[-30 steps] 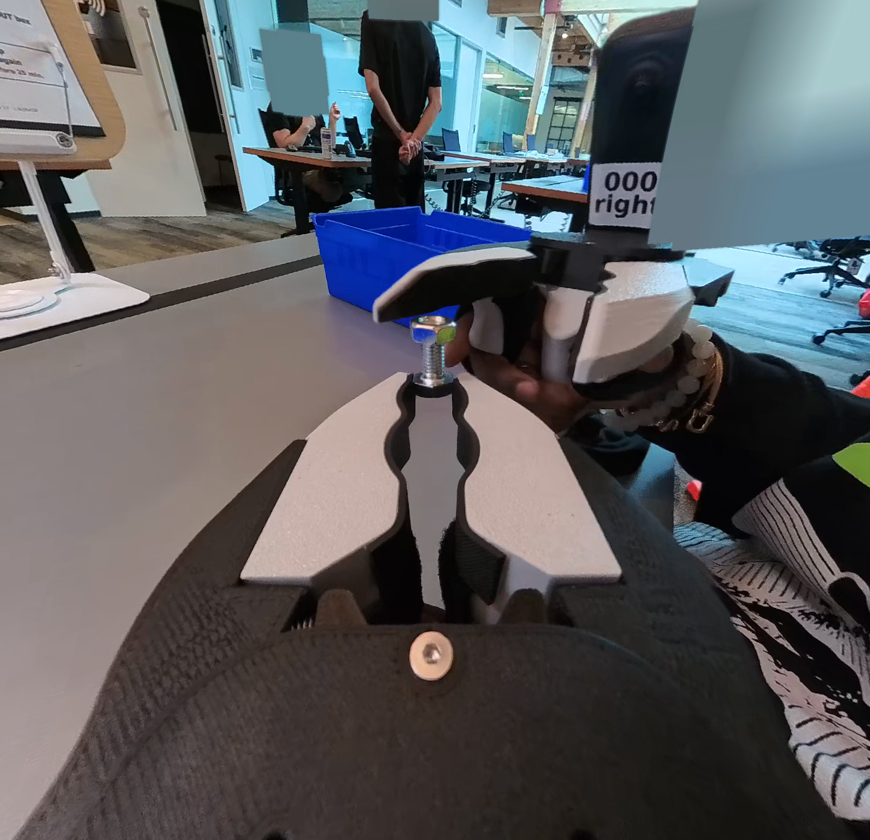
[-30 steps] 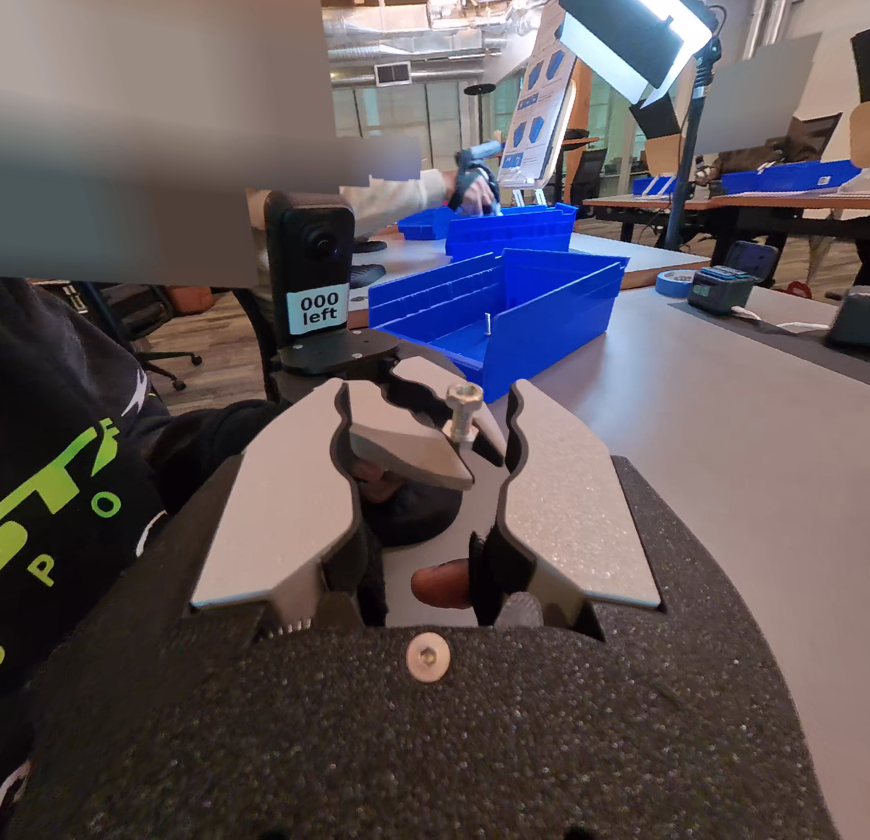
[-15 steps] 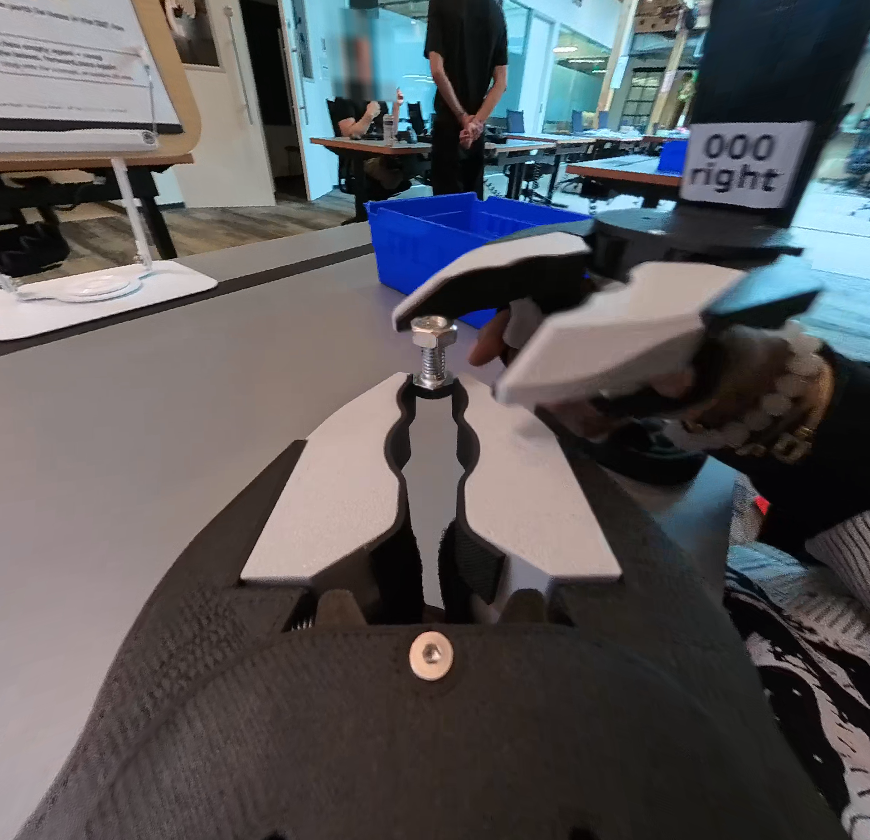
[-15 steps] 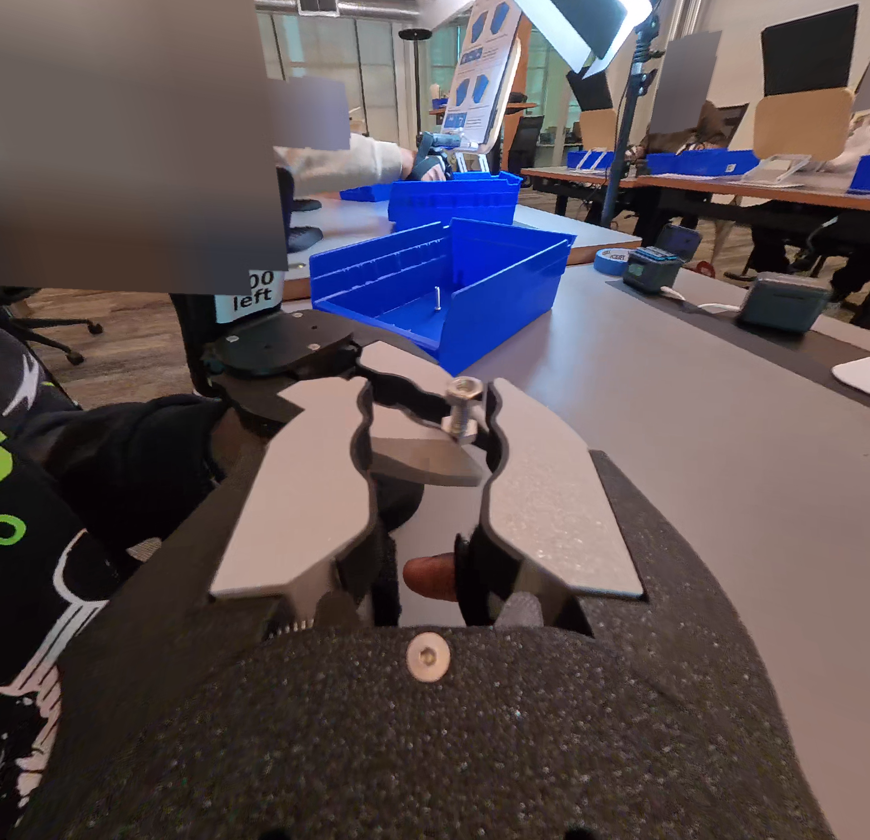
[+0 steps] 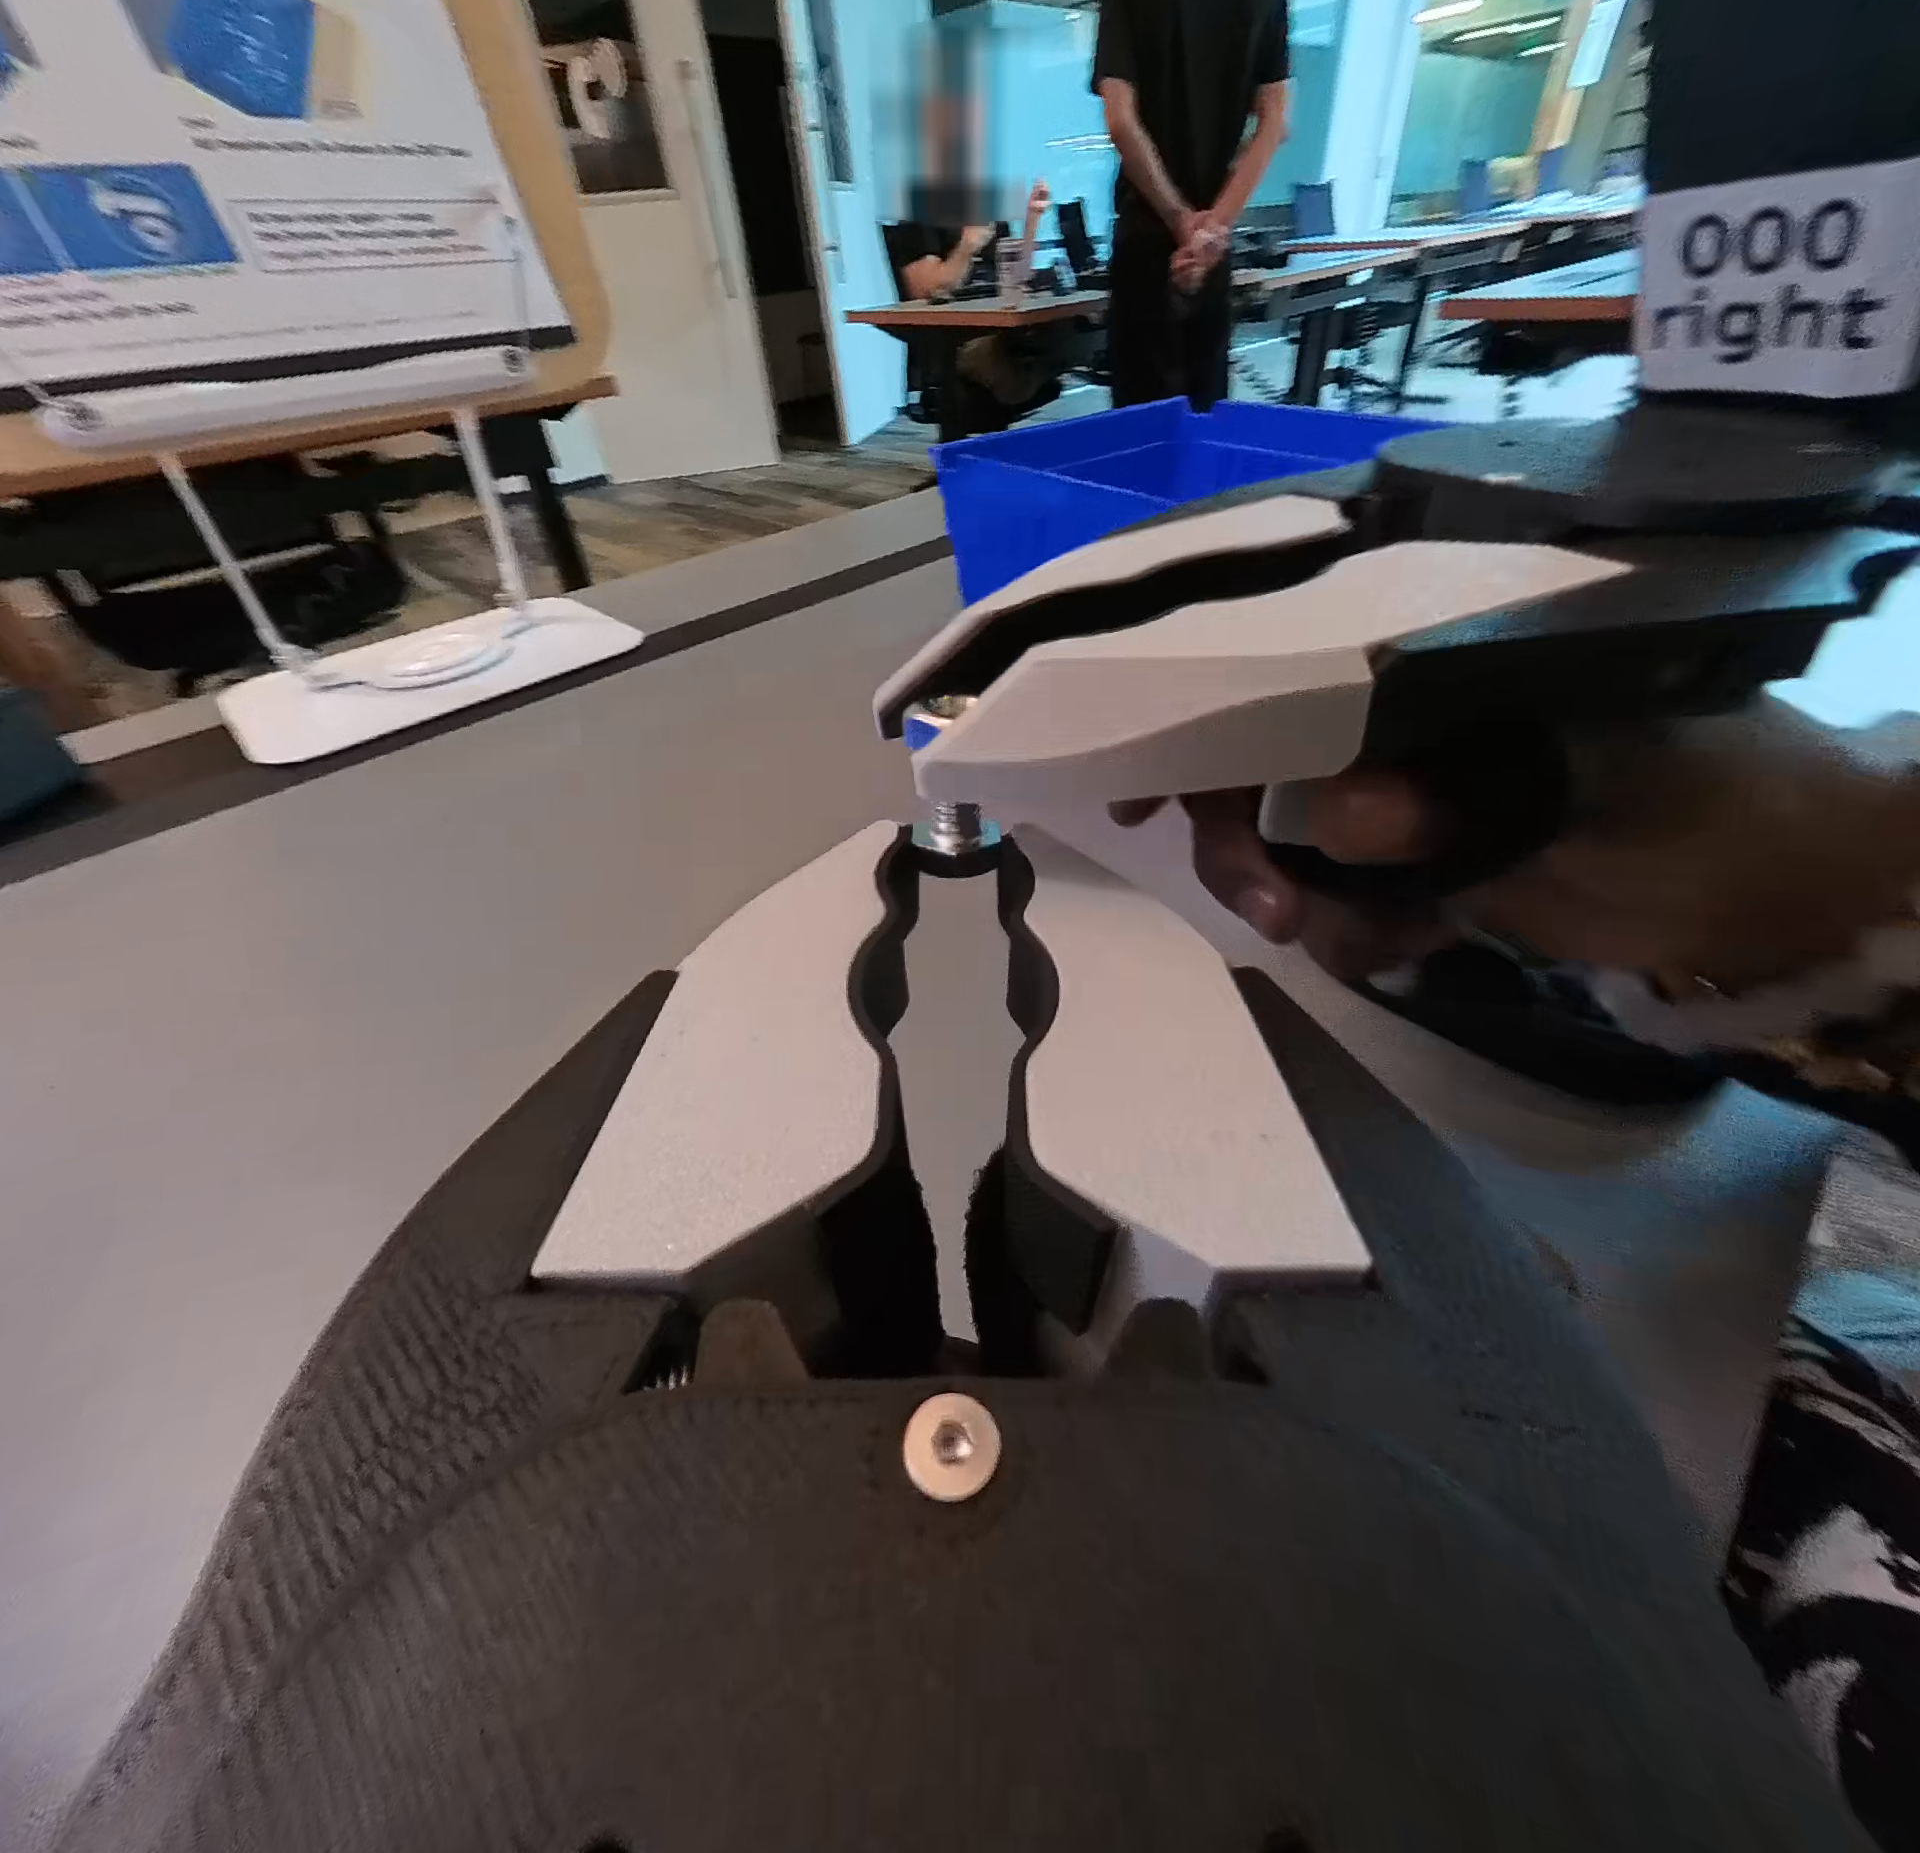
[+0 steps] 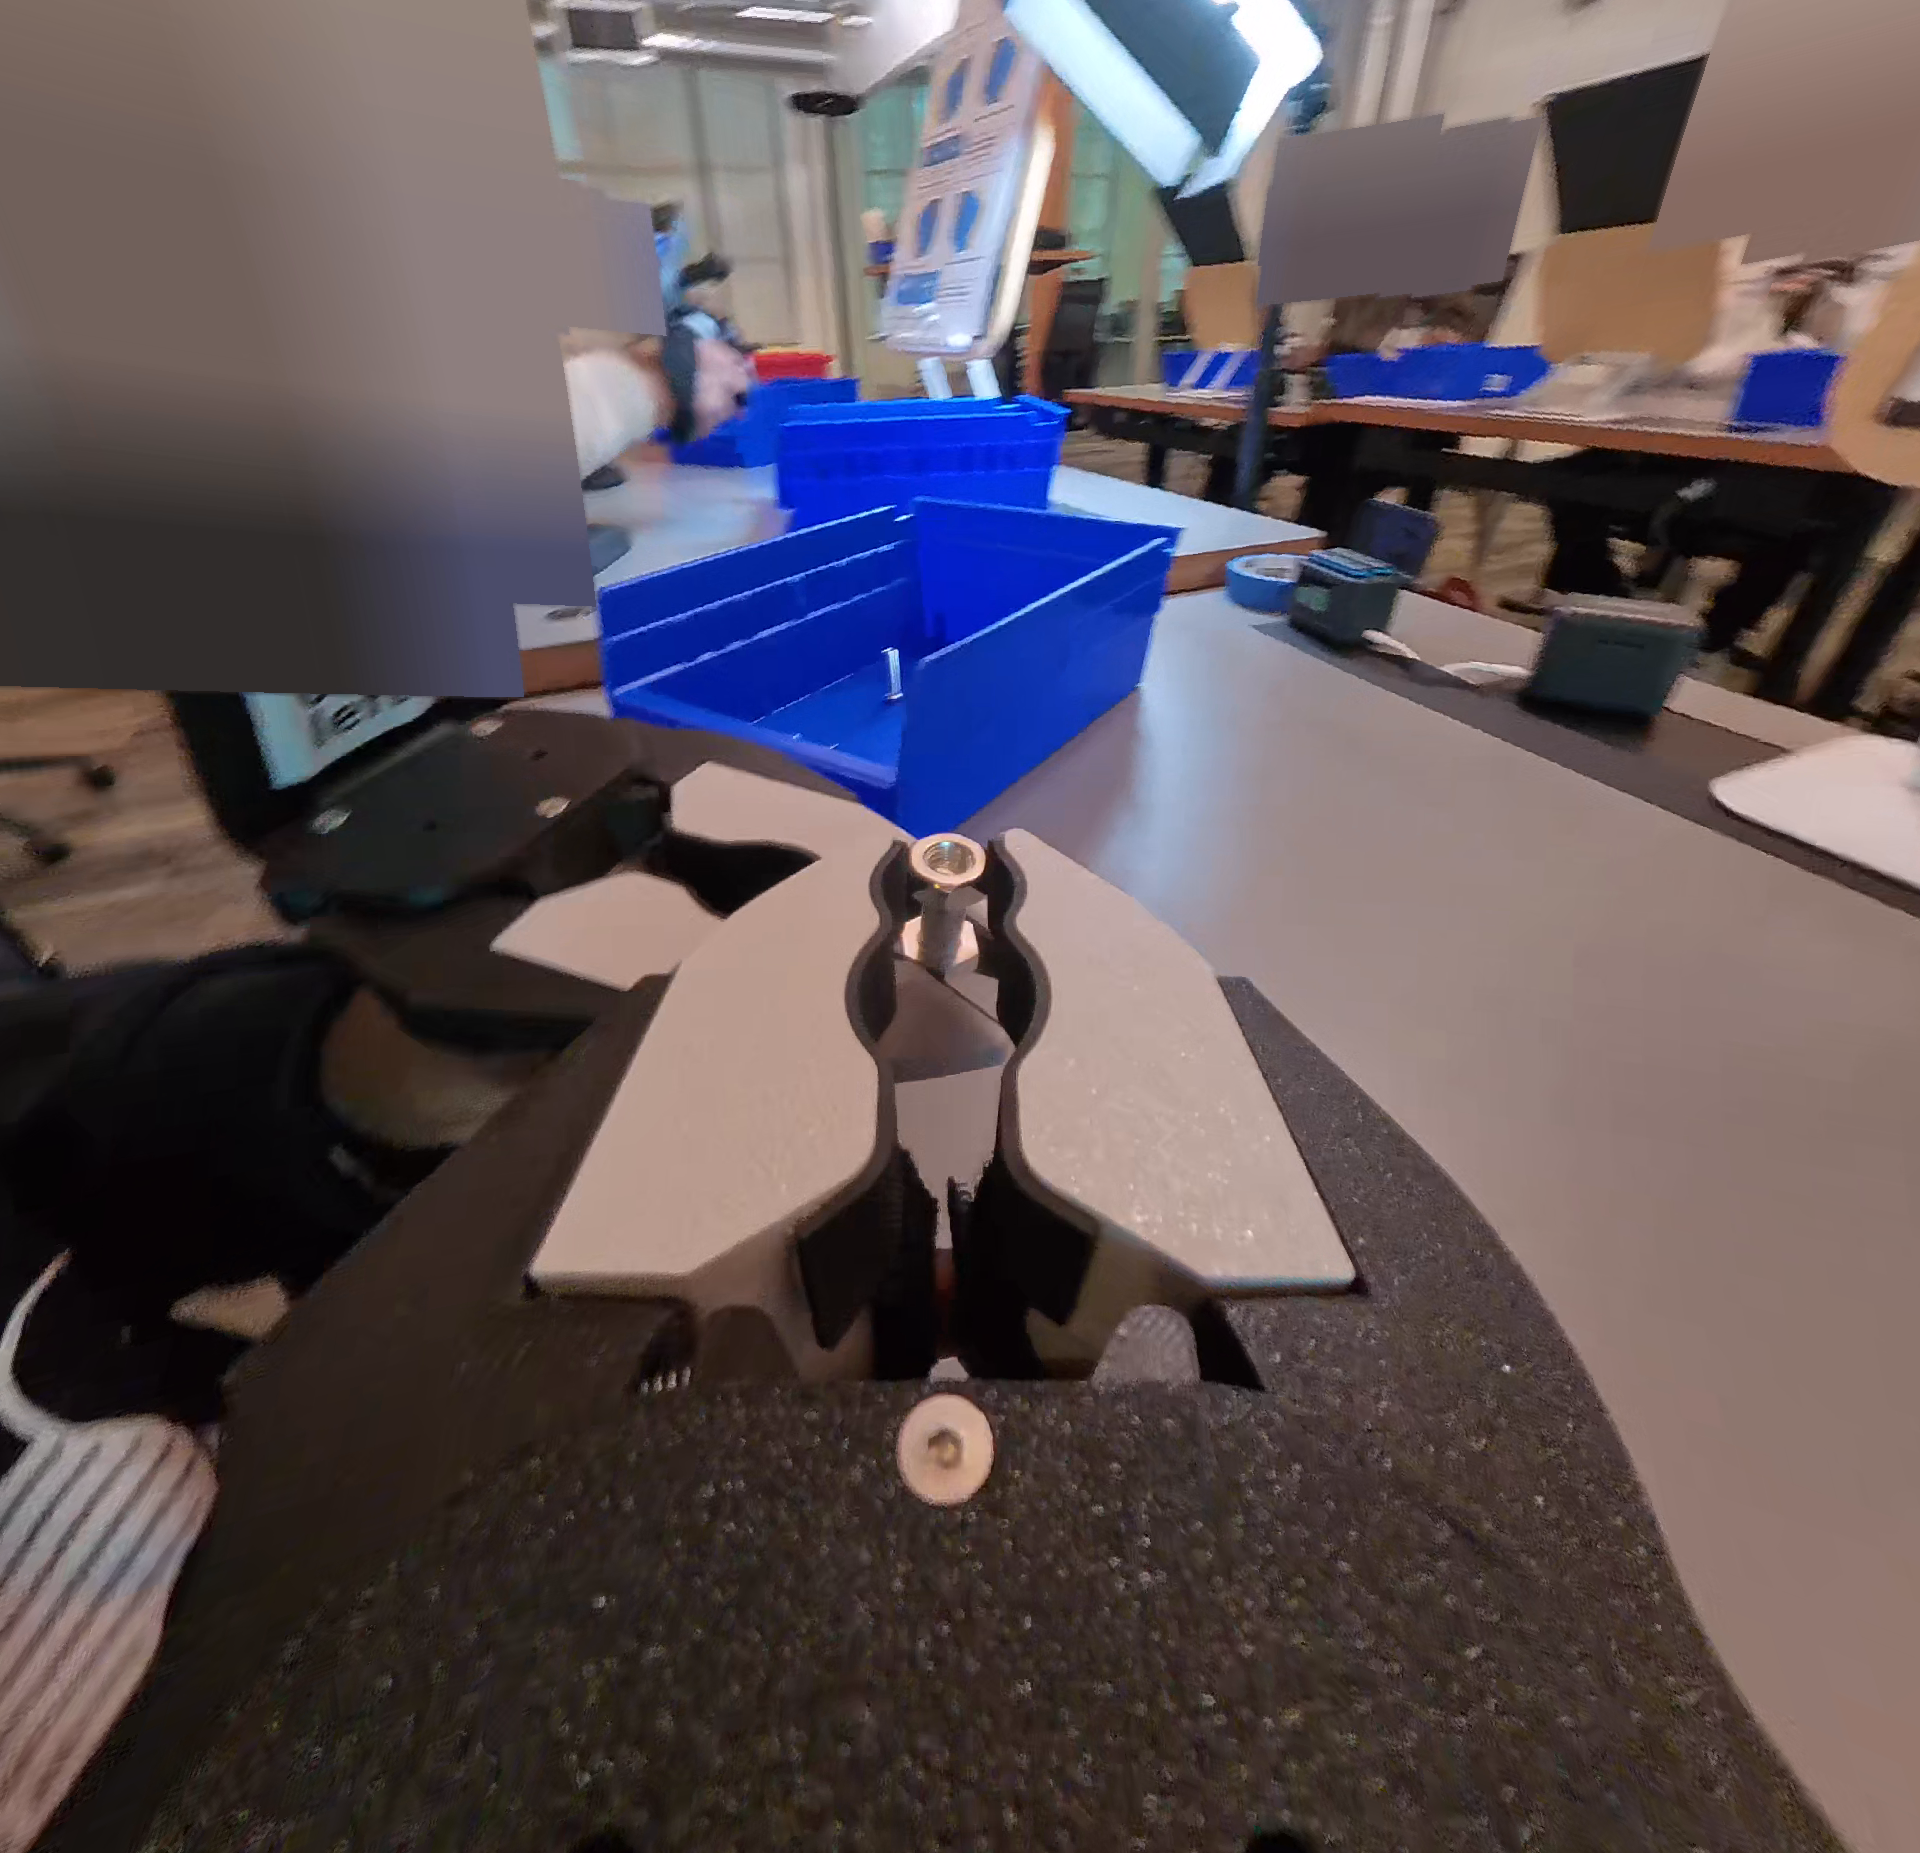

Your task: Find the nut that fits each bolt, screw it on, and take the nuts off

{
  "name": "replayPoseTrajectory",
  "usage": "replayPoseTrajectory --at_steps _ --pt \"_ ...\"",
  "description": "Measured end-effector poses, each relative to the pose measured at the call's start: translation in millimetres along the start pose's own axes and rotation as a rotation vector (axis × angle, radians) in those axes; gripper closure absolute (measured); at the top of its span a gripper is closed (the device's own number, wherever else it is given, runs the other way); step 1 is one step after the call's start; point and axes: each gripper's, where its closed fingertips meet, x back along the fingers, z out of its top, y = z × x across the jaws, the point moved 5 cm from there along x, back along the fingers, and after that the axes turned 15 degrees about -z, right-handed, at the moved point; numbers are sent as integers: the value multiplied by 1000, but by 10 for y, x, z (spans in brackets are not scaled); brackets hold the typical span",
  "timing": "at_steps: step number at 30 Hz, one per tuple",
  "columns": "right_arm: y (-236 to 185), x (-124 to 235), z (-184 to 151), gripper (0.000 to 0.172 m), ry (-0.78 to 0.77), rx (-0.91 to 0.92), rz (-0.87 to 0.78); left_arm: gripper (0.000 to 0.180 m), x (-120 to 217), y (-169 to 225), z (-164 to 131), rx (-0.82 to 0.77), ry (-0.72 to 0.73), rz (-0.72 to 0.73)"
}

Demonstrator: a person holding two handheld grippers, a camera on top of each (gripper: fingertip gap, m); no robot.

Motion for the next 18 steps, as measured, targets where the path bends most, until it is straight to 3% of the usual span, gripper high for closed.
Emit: replayPoseTrajectory --at_steps 4,7,9,11,14,18 --pt "-59 -9 -24 157 3 -62 -203 166 -9 -8 -17 -50 -23 108" --pt "-82 0 -22 157 8 -42 -245 166 -5 -4 -18 -19 -10 66" --pt "-79 6 4 151 4 -42 -181 166 11 3 -5 6 12 19" --pt "-62 25 56 125 24 -74 -86 166 25 16 3 42 25 -36" --pt "-59 31 86 108 26 -97 86 166 35 49 5 79 47 -119" --pt "-142 4 71 101 11 -108 257 166 25 83 -14 88 31 -173"
